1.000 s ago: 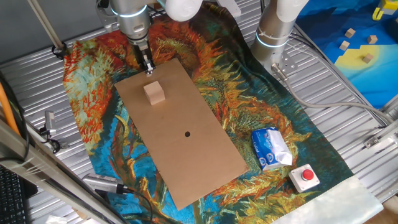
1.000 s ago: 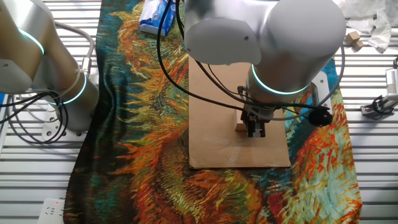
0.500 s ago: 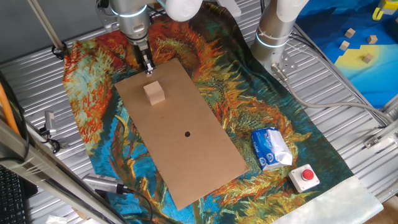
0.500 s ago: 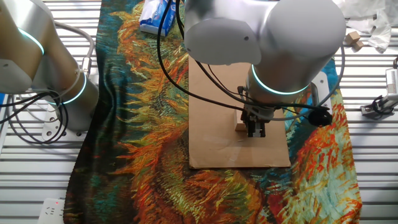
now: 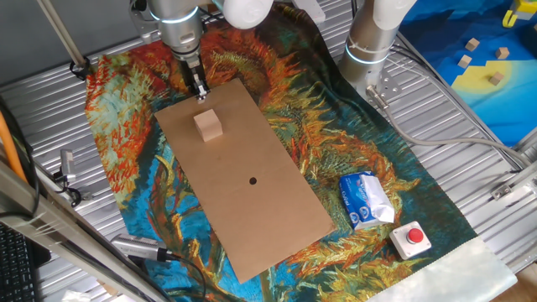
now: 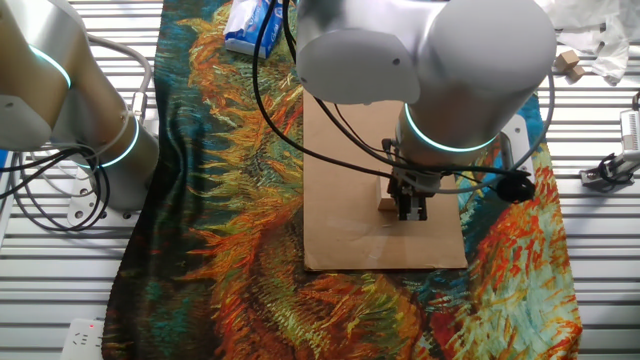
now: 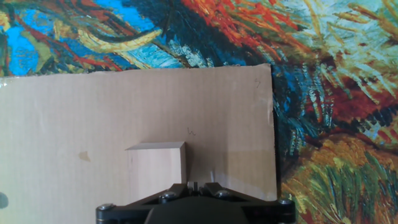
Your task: Use the gripper to push the small block from left to right
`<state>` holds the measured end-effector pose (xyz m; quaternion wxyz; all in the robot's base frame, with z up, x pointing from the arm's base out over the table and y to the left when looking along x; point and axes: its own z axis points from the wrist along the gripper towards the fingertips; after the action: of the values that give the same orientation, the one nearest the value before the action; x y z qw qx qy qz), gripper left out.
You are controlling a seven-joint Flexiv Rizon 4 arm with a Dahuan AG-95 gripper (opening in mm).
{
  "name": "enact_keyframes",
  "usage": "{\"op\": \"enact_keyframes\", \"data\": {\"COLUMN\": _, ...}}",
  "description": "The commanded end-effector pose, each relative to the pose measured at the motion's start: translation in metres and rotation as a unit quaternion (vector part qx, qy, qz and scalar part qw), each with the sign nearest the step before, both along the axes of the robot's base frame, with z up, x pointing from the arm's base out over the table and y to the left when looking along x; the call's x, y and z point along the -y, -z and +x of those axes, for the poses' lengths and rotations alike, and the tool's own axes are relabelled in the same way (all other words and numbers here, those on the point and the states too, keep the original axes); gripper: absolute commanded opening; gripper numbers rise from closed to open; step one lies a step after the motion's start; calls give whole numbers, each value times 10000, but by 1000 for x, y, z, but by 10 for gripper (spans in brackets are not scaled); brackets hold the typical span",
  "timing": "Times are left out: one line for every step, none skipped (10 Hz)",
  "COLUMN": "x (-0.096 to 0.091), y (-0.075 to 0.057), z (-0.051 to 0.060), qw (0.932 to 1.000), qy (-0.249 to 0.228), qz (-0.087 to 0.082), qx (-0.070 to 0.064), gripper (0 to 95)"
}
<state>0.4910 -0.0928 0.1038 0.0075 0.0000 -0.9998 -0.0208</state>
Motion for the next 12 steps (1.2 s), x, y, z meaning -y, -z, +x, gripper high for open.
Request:
{"op": "enact_keyframes", "data": {"x": 0, "y": 0, "z": 0, "qw": 10000, "qy": 9, "qz": -2, "qx": -16, "gripper": 0}}
{"op": "enact_keyframes", "data": {"x": 0, "y": 0, "z": 0, "qw": 10000, "qy": 11, "qz": 0, "qx": -17, "gripper": 0}}
{"op": "enact_keyframes", "data": {"x": 0, "y": 0, "z": 0, "qw": 10000, "qy": 10, "qz": 1, "qx": -18, "gripper": 0}}
{"op": "enact_keyframes", "data": {"x": 0, "y": 0, "z": 0, "qw": 10000, "qy": 10, "qz": 2, "qx": -17, "gripper": 0}}
{"op": "enact_keyframes", "data": {"x": 0, "y": 0, "z": 0, "qw": 10000, "qy": 11, "qz": 2, "qx": -14, "gripper": 0}}
{"op": "enact_keyframes", "data": {"x": 0, "y": 0, "z": 0, "qw": 10000, "qy": 0, "qz": -1, "qx": 29, "gripper": 0}}
{"op": "enact_keyframes", "data": {"x": 0, "y": 0, "z": 0, "qw": 10000, "qy": -48, "qz": -20, "qx": 51, "gripper": 0}}
{"op": "enact_keyframes", "data": {"x": 0, "y": 0, "z": 0, "qw": 9999, "qy": -134, "qz": -24, "qx": 46, "gripper": 0}}
{"op": "enact_keyframes", "data": {"x": 0, "y": 0, "z": 0, "qw": 9998, "qy": -207, "qz": -20, "qx": 42, "gripper": 0}}
{"op": "enact_keyframes", "data": {"x": 0, "y": 0, "z": 0, "qw": 9994, "qy": -333, "qz": -17, "qx": 25, "gripper": 0}}
{"op": "enact_keyframes", "data": {"x": 0, "y": 0, "z": 0, "qw": 9993, "qy": -373, "qz": -17, "qx": -6, "gripper": 0}}
{"op": "enact_keyframes", "data": {"x": 0, "y": 0, "z": 0, "qw": 9991, "qy": -411, "qz": -23, "qx": -88, "gripper": 0}}
